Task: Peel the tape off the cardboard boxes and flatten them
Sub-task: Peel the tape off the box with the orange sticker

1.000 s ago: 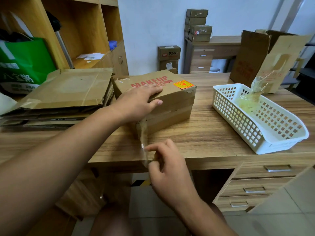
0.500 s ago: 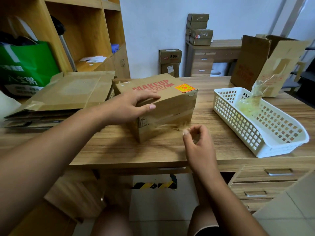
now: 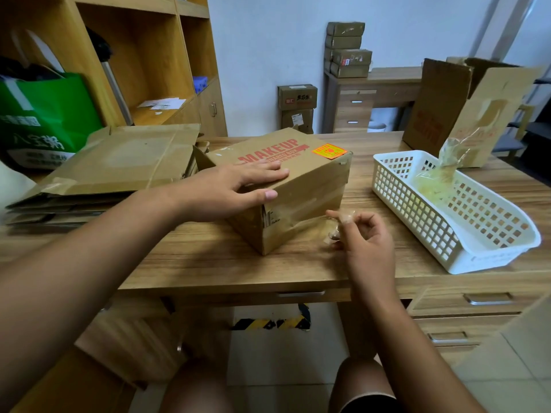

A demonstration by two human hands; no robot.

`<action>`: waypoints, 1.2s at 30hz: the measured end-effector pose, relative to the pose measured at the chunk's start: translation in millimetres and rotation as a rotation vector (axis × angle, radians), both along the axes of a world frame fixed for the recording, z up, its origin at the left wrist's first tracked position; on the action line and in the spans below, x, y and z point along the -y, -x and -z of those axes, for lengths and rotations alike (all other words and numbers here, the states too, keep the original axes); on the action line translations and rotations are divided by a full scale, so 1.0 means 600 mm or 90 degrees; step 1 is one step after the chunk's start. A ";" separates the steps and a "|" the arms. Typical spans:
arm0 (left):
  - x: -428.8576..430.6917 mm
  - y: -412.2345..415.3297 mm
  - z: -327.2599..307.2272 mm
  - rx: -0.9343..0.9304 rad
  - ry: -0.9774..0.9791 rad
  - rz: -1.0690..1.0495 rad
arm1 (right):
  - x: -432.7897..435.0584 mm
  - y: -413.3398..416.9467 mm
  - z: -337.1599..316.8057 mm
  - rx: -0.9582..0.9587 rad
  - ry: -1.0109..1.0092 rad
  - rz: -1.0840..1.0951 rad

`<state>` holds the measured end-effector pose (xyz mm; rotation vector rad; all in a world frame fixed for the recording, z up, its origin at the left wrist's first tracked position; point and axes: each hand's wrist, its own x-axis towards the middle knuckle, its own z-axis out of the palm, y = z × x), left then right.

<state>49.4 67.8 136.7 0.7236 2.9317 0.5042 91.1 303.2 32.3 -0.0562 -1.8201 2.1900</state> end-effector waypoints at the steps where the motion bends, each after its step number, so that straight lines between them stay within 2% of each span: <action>1: -0.002 0.001 0.000 -0.001 0.007 -0.001 | -0.001 -0.003 -0.003 -0.006 0.003 -0.007; 7: -0.019 0.010 0.002 -0.027 0.048 -0.018 | 0.018 -0.036 -0.011 -0.008 -0.019 -0.088; 11: -0.028 0.018 0.007 -0.046 0.048 -0.030 | 0.058 -0.080 0.007 0.000 -0.100 -0.168; 14: -0.035 0.023 0.009 -0.053 0.040 -0.040 | 0.086 -0.105 0.011 -0.051 -0.172 -0.198; 20: -0.050 0.021 0.011 -0.109 0.049 -0.075 | 0.081 -0.086 -0.001 -0.039 -0.192 -0.176; 22: -0.057 0.021 0.010 -0.133 0.059 -0.102 | 0.073 -0.077 0.001 -0.031 -0.256 -0.178; 25: -0.063 0.021 0.008 -0.162 0.075 -0.140 | 0.058 -0.063 -0.001 0.005 -0.416 -0.164; 30: -0.040 0.030 0.006 -0.114 0.031 -0.103 | 0.045 -0.034 -0.001 0.023 -0.578 -0.092; 36: -0.005 0.029 0.012 -0.083 0.026 -0.048 | 0.033 -0.014 0.003 0.008 -0.607 -0.044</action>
